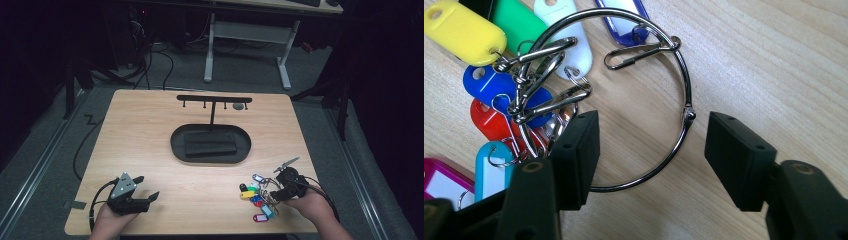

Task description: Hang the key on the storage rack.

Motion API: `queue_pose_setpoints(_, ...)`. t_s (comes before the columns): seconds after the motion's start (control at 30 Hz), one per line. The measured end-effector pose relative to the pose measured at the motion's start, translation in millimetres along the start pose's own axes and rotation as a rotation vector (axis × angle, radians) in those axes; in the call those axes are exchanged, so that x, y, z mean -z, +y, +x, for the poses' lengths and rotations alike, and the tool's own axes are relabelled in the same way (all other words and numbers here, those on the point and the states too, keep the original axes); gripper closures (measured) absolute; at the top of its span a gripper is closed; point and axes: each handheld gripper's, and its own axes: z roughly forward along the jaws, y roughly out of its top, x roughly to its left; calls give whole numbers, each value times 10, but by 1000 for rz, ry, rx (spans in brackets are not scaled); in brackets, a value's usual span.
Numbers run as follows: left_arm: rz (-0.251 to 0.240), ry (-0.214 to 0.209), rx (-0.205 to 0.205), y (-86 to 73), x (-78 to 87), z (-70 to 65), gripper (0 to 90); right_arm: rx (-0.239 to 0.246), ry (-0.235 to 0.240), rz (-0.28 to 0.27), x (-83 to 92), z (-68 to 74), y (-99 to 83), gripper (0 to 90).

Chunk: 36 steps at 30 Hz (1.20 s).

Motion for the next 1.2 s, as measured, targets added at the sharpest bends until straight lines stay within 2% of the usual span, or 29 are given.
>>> queue_pose_setpoints(0.1, -3, 2, 1, 3, 14, -4, 222, 3, -1, 10, -3, -21, 35, 460)
queue_pose_setpoints(0.27, 5, -1, -27, 5, 13, -51, 225, 26, -17, 35, -47, -62, 127, 560)
queue_pose_setpoints(0.5, 16, -15, -30, 3, 2, -47, 233, 32, 16, 61, -140, -128, 284, 682)
queue_pose_setpoints(0.63, 28, -19, -42, -3, 3, -68, 238, 39, 60, 102, -147, -159, 332, 783)
queue_pose_setpoints(0.8, 30, -21, -43, -7, 2, -71, 243, 103, 75, 149, -157, -138, 396, 854)
queue_pose_setpoints(1.0, 34, -23, -37, -21, 5, -56, 245, 155, 60, 190, -151, -85, 432, 867)
queue_pose_setpoints(1.2, 40, -30, -45, -27, -9, -73, 248, 167, 59, 172, -10, -46, 453, 867)
